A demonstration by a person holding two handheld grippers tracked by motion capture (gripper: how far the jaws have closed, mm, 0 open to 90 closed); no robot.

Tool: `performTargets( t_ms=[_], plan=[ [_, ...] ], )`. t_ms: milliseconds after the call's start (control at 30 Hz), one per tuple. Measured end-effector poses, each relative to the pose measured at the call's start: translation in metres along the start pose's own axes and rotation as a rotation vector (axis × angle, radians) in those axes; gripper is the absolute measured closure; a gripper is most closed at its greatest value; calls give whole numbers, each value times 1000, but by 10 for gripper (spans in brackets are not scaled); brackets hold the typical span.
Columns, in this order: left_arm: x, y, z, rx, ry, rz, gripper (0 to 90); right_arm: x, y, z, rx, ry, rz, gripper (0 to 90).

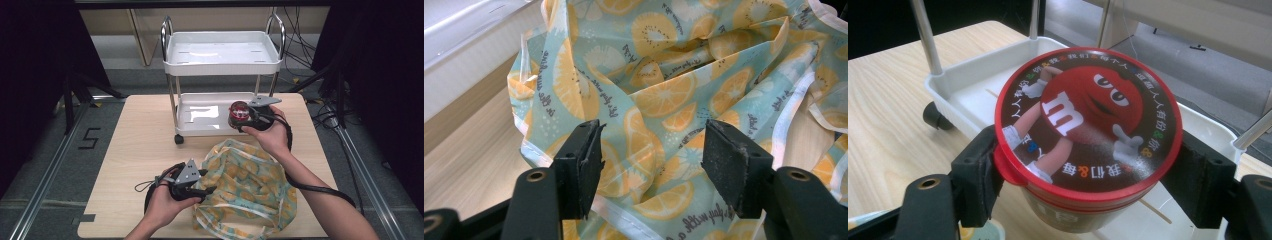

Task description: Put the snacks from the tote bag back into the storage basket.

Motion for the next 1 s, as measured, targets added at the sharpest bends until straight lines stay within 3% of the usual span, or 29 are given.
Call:
performTargets(
  t_ms=[233,367,400,467,533,567,633,667,700,867,900,933,1000],
  plan=[
    [1,0,0,-1,-8,2,403,-7,-9,2,-11,27,-10,261],
    [2,0,0,-1,-20,0,401,-5,-12,1,14,-8,-3,261],
    [1,0,-1,-5,-3,-2,401,-5,-12,1,14,-8,-3,261],
    [2,-1,-2,-9,-9,11,401,-8,-16,2,-10,11,-10,261],
    [1,-1,-2,-1,-10,8,401,-9,-18,1,-2,11,-11,261],
    [1,0,-2,-2,-10,4,401,-8,-20,0,7,-14,-14,261],
    [1,0,-2,-2,-9,5,401,-11,-20,-1,22,8,-10,261],
    [2,0,-1,-4,-19,4,401,-7,-20,-2,35,-36,-6,261],
    [2,0,-2,-4,-15,8,401,-9,-22,-2,32,-15,-8,261],
    [2,0,-2,-3,-1,14,401,-9,-26,-4,26,-24,-13,261],
    [1,-1,-2,-7,5,12,401,-11,-27,-4,22,-1,-12,261],
    [1,-1,-2,-7,3,13,401,-9,-28,-5,27,-28,-7,261],
    [0,-1,-3,-7,12,12,401,-11,-30,-5,25,0,-5,261]
  ],
)
Point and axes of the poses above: each handheld gripper's, and its own axes: y roughly backward along the jaws, z roughly out of its top, x roughly to its left, the point moved 8 cm from there along -y, roughly forward along the jaws, and after that the axes turned 5 degrees about -x, right-handed, at the moved point
